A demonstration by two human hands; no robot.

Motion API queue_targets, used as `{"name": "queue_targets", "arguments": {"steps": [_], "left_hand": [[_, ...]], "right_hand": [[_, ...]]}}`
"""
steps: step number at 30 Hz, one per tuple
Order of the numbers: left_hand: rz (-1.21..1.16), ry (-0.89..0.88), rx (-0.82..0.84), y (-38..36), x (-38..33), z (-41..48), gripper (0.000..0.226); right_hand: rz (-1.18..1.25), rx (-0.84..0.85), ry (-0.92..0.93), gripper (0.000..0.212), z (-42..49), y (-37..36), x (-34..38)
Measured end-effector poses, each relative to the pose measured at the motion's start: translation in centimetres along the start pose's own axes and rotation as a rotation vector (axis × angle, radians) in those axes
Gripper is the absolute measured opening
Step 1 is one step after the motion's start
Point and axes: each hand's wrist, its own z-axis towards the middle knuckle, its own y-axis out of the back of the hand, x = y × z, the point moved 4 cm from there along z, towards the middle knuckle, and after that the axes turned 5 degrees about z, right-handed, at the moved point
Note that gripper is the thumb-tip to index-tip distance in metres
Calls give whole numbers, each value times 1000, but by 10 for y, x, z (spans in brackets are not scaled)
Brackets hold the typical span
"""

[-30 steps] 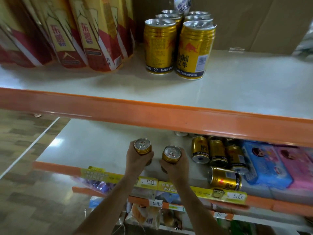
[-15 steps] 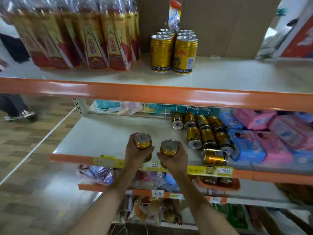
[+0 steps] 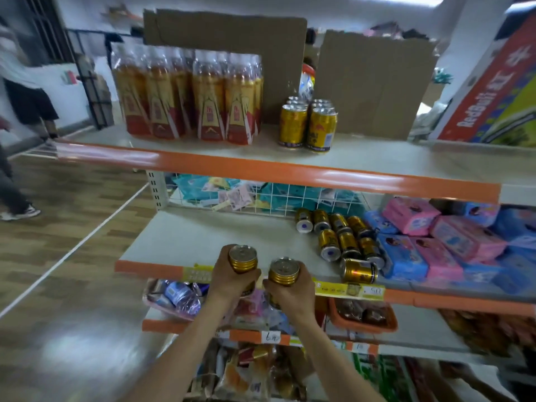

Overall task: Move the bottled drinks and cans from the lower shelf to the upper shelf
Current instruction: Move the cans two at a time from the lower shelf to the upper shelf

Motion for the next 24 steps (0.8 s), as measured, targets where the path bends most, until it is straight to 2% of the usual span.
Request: {"name": "queue_targets", "arguments": {"steps": [2,6,13,16,20,24], "left_hand": [[-11,-24,-30,12,-15,6,63],[-17,-107,-27,31,-54,19,61],[-29,-338,-69,49,-147,37,57],[-50,-379,-79,48,-180,47,60],[-93,-406,-27,37,-223,66,59],[-105,-391,-21,26,-248,95,46]], "right_hand": [[17,28,71,41,4,3,23],[37,65,205,39,15,11,68],[116,56,422,46,39,40,163],[133,33,506,50,51,53,199],[123,-14,540,53,74,68,231],[159,-51,491,52,98,78,246]]}}
